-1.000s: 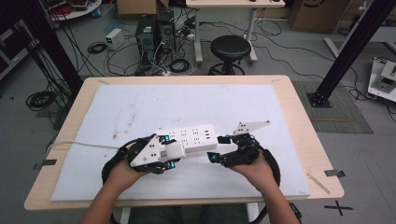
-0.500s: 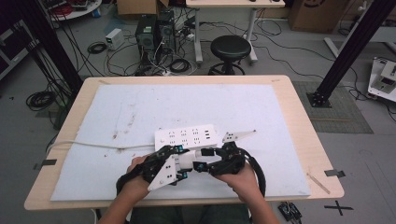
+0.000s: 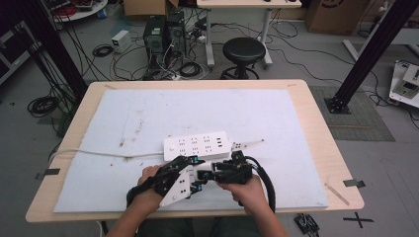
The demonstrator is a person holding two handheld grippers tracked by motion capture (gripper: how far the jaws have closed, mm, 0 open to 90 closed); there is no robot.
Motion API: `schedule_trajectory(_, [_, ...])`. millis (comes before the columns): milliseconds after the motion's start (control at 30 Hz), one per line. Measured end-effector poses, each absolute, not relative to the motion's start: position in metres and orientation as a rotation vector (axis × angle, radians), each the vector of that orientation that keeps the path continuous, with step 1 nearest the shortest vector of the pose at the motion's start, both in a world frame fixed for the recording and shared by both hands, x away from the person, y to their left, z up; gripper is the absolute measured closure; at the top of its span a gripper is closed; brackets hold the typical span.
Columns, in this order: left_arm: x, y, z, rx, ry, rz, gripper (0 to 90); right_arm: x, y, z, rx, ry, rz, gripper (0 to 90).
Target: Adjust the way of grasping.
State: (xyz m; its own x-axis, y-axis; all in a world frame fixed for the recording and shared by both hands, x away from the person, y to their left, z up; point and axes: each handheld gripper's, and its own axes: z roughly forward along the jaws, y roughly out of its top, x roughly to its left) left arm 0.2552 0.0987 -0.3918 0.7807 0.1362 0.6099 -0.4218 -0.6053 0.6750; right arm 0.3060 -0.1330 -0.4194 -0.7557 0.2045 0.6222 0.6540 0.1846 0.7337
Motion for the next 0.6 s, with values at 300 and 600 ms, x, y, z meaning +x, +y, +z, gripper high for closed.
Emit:
schedule_trajectory(300, [0.256,0.096,-0.393,2.099,-0.221,0.804,42.2,0.309,-0.132,-0.424,-0.828,-2.034,-1.578,61.7])
schedule_trajectory(600, [0.26,0.105,-0.381,2.061,-0.103,0.679,26.2,0.313,-0.147,-0.418,-0.897,-2.045,-1.597,63.1])
